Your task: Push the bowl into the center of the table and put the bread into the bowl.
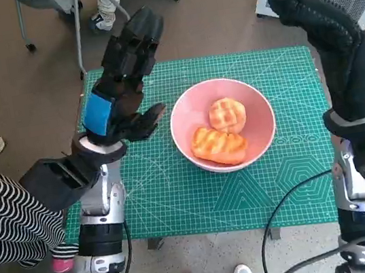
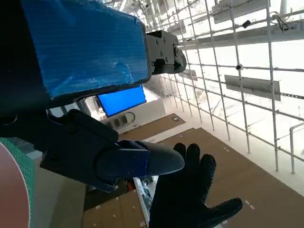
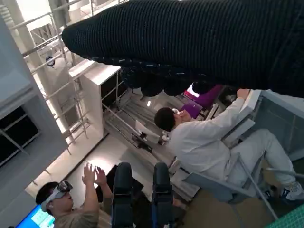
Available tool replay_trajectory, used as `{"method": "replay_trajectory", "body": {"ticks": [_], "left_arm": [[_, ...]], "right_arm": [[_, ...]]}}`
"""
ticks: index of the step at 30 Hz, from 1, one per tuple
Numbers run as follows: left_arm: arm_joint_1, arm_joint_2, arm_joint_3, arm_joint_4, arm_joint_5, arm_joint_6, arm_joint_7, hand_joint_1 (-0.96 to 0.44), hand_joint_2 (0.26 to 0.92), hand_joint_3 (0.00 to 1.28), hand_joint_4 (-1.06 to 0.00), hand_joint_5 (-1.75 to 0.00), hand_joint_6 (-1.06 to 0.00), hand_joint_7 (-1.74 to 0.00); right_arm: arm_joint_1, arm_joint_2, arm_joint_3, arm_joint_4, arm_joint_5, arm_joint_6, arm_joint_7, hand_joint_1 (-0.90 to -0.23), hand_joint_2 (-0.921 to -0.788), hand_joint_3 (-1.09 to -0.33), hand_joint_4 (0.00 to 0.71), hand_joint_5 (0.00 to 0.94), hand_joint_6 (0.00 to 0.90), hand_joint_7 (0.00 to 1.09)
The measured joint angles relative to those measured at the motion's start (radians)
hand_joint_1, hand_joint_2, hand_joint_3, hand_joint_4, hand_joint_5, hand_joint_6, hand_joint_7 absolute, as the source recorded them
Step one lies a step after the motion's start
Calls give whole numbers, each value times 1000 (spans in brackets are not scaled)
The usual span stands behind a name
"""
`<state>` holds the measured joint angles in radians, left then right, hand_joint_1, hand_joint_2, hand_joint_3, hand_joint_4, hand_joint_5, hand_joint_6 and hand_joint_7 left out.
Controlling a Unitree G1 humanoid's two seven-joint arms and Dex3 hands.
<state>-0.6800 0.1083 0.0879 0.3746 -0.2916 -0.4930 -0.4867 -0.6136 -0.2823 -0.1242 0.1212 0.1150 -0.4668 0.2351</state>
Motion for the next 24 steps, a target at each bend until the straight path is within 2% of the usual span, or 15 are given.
{"method": "replay_trajectory", "body": {"ticks": [24], "left_arm": [[-19, -1, -1, 14, 5, -15, -11, -758, 921, 396, -52, -5, 1, -326]], "right_arm": [[8, 3, -15, -19, 9, 20, 0, -731, -921, -738, 171, 7, -1, 549]]}}
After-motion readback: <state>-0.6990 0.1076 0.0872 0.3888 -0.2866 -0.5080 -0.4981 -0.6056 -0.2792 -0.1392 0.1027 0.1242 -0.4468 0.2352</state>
